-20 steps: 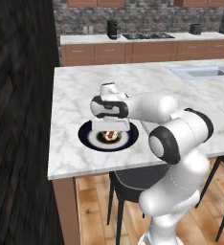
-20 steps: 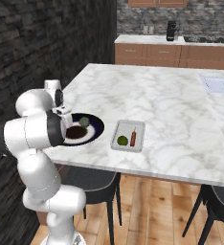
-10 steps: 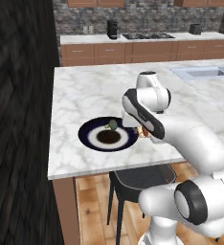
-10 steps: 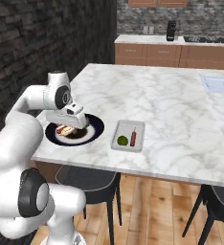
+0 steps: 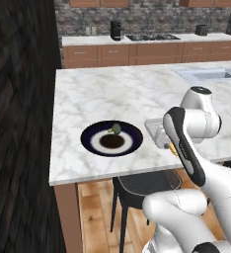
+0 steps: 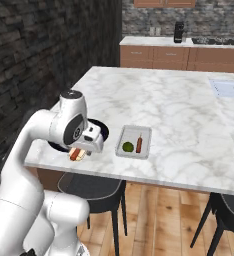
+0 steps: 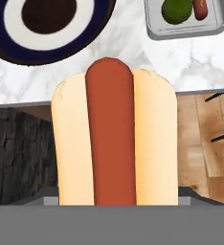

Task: Place one cooked food and one vegetable from the large plate to each tupperware container.

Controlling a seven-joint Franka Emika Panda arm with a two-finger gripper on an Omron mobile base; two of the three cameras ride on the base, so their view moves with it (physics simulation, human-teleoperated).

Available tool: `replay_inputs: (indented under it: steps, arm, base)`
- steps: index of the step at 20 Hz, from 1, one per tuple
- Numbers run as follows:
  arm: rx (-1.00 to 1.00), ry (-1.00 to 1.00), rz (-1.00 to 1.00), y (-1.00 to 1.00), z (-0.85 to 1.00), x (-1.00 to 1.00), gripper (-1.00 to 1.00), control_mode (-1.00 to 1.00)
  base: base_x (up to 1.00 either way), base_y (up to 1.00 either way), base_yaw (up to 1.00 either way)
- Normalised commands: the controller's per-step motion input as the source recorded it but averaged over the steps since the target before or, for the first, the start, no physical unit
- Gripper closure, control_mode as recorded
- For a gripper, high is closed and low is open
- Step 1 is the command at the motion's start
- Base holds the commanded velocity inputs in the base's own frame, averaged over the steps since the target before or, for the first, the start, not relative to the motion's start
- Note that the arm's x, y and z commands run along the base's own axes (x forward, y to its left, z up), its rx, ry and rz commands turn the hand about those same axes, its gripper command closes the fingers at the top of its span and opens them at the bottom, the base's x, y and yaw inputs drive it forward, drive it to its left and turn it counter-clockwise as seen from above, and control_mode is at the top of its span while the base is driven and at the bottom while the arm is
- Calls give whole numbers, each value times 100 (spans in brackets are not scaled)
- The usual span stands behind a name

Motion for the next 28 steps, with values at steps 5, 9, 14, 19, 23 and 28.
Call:
replay_inputs:
  steps: [5, 9, 14, 19, 23, 28]
  arm:
    - [0, 0, 0, 3, 0, 0, 100, -100]
    - [0, 0, 0, 0, 0, 0, 100, 100]
    - [0, 0, 0, 0, 0, 0, 100, 100]
    - [0, 0, 0, 0, 0, 0, 100, 100]
    - [0, 0, 0, 0, 0, 0, 100, 100]
    - [0, 0, 0, 0, 0, 0, 100, 100]
  base:
    - [0, 0, 0]
    - [3, -62, 1]
    - [8, -100, 2]
    - [17, -100, 4]
    - [16, -100, 3]
    - [21, -100, 3]
